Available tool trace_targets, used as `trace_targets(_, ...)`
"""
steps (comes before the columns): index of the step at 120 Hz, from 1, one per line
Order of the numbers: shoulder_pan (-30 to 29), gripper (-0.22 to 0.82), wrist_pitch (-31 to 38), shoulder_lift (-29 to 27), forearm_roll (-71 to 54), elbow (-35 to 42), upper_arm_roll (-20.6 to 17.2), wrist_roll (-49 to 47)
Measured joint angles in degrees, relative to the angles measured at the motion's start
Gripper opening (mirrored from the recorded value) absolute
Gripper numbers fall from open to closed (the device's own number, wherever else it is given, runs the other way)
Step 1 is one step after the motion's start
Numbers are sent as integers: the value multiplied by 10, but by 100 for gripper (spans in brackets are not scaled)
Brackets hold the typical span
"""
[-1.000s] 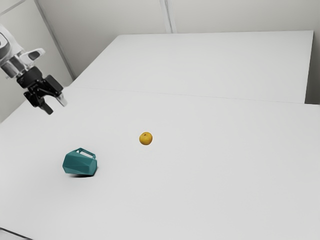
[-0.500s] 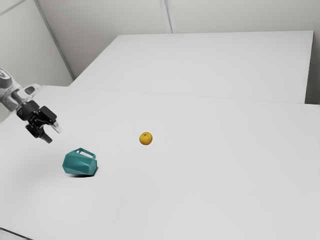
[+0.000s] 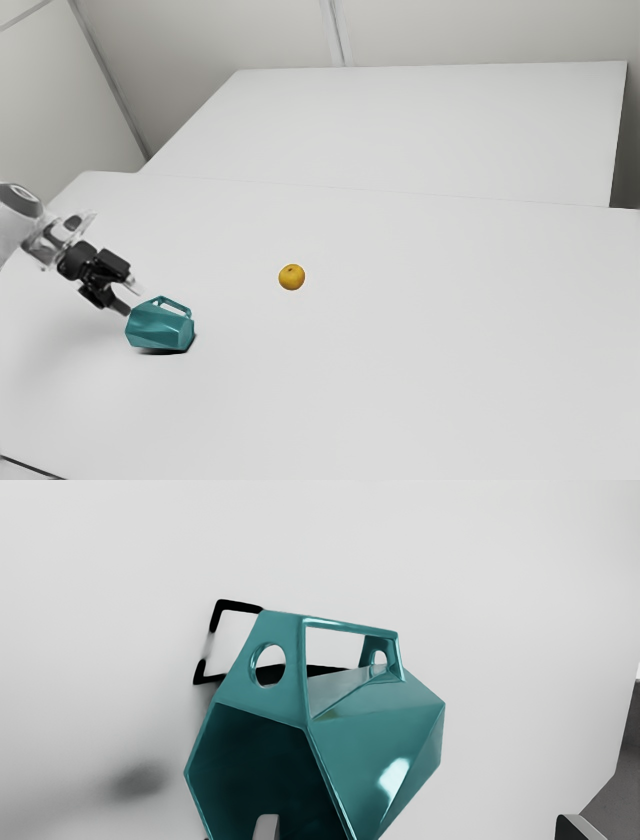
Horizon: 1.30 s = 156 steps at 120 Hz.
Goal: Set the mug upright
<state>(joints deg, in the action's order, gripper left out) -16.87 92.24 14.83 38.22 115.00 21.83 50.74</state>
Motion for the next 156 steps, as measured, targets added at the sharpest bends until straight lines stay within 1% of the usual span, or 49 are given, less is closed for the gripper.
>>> trace_targets(25,1,60,8,11,33,21,0,37)
trace_targets(44,-2,59,-11,10,45,26,0,58)
trace_targets(49,-5,51,-17,10,47,26,0,62)
trace_targets(61,-6,23,-25,10,49,26,0,72)
trace_targets(68,-6,11,-28,9,50,25,0,76)
trace_targets(78,-6,0,-31,9,51,25,0,83)
trace_targets(89,-2,-8,-32,7,51,25,-1,88)
trace_targets(99,1,-12,-34,3,51,25,-2,92)
trace_targets(116,2,-15,-37,-11,49,26,-2,97)
trace_targets(137,16,-16,-45,-57,42,27,-6,98)
trace_targets(145,23,-17,-43,-74,34,22,-24,91)
trace_targets(156,26,-17,-29,-93,-6,1,-72,69)
